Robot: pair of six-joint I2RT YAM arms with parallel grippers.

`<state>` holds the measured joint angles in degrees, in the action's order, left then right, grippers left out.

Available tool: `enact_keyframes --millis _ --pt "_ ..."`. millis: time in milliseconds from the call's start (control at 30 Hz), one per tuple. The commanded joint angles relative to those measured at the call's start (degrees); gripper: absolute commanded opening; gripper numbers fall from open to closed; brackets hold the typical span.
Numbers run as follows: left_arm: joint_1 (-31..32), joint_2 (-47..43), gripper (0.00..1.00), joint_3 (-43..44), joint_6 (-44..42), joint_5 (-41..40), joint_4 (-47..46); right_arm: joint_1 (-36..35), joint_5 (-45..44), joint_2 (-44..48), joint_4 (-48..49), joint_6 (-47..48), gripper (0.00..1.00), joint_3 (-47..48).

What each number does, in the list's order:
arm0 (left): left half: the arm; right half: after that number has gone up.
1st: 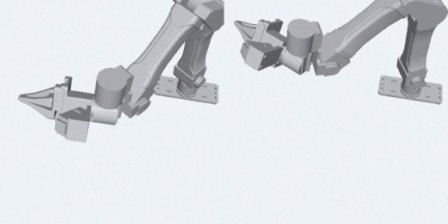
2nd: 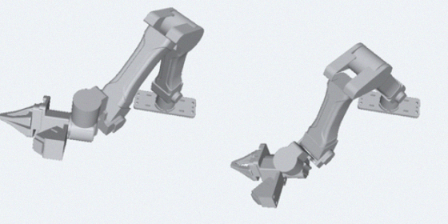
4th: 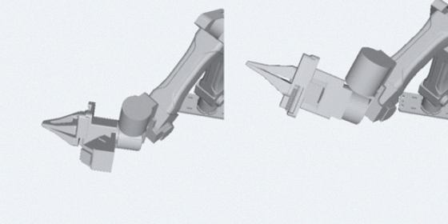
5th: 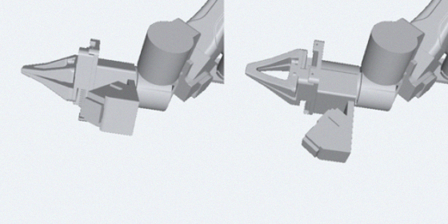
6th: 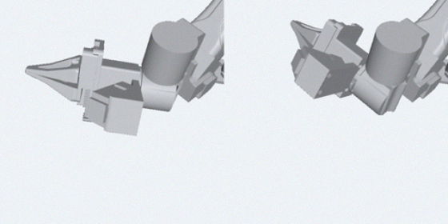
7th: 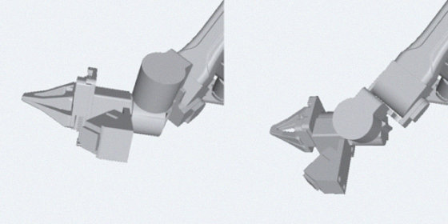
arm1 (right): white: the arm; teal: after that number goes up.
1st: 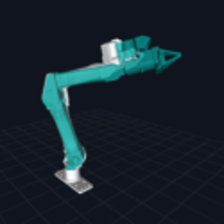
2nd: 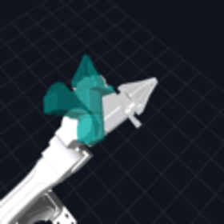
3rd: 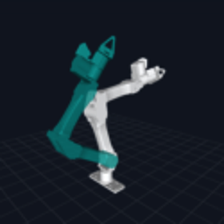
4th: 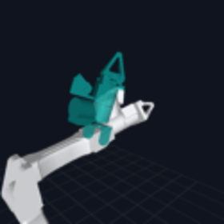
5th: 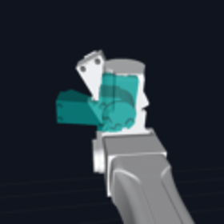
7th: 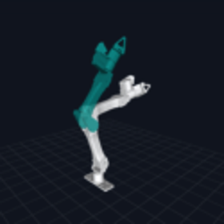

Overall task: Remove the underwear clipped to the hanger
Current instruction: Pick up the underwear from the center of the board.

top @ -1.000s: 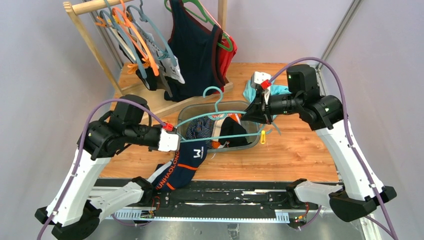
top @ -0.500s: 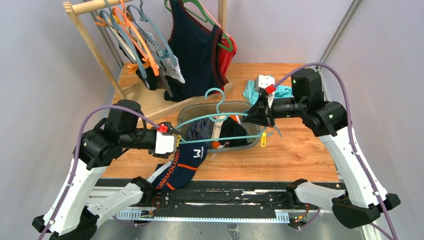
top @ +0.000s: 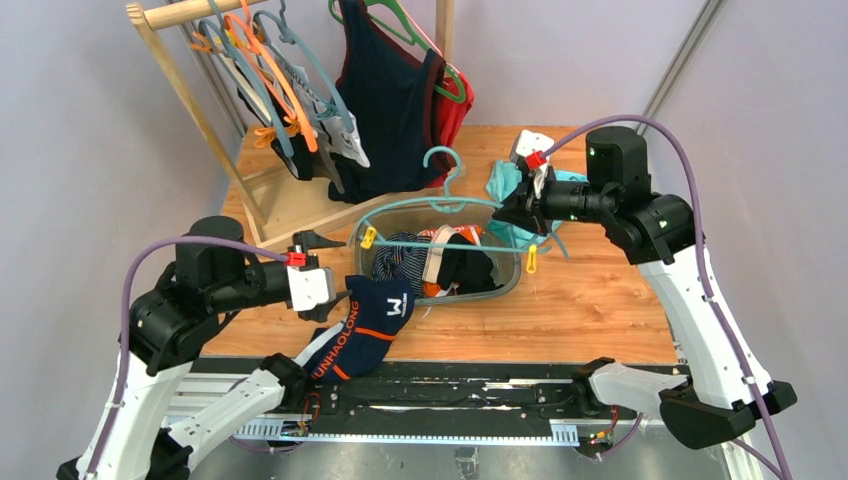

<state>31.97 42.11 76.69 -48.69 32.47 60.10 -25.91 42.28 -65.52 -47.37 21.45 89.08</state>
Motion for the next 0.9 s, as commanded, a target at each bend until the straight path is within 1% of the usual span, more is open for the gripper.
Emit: enact_keyframes --millis 0,100,167,267,367,433,533,567,667,767,867 --pt "-1.43 -2.13 0.78 0.01 4.84 -6.06 -4.85 0.69 -10.59 -1.77 2.36 0.18 0.00 5.34" --pt "-2.07 -2.90 0.81 -0.73 5.46 -10.99 -4.90 0.60 -17.33 -3.00 2.82 1.47 0.01 7.47" --pt "-2.07 -3.52 0.84 -2.64 4.35 -14.23 -4.71 0.62 -20.22 -3.37 3.79 1.81 0.00 7.75" --pt "-2.08 -3.67 0.85 -7.10 1.61 -18.29 -2.91 0.60 -24.09 -3.34 6.09 1.59 0.00 6.86" --pt "-2.04 -3.26 0.85 -13.20 0.72 -21.84 -1.24 0.60 -26.73 -2.86 8.21 0.30 0.01 5.37" --pt "-2.08 -3.39 0.85 -17.41 0.19 -22.90 -1.27 0.60 -27.38 -2.17 9.85 -0.95 0.00 3.43" --pt "-2.08 -2.96 0.85 -23.00 -0.48 -20.47 -1.54 0.60 -26.83 -1.73 11.18 -2.33 0.01 1.74" --pt "-2.08 -2.40 0.88 -24.55 -0.42 -19.21 -2.22 0.60 -26.51 -1.72 11.24 -2.64 0.01 1.40" --pt "-2.08 -0.18 0.89 -28.17 1.85 -18.89 -6.64 0.62 -25.23 -1.81 11.21 -3.21 0.00 0.74" --pt "-2.08 2.95 0.89 -31.55 5.31 -21.62 -14.50 0.60 -24.89 -1.66 11.08 -3.42 0.01 0.11" --pt "-2.08 7.33 0.90 -33.35 8.57 -25.59 -19.76 0.61 -24.97 -1.19 11.10 -3.39 0.01 -0.37"
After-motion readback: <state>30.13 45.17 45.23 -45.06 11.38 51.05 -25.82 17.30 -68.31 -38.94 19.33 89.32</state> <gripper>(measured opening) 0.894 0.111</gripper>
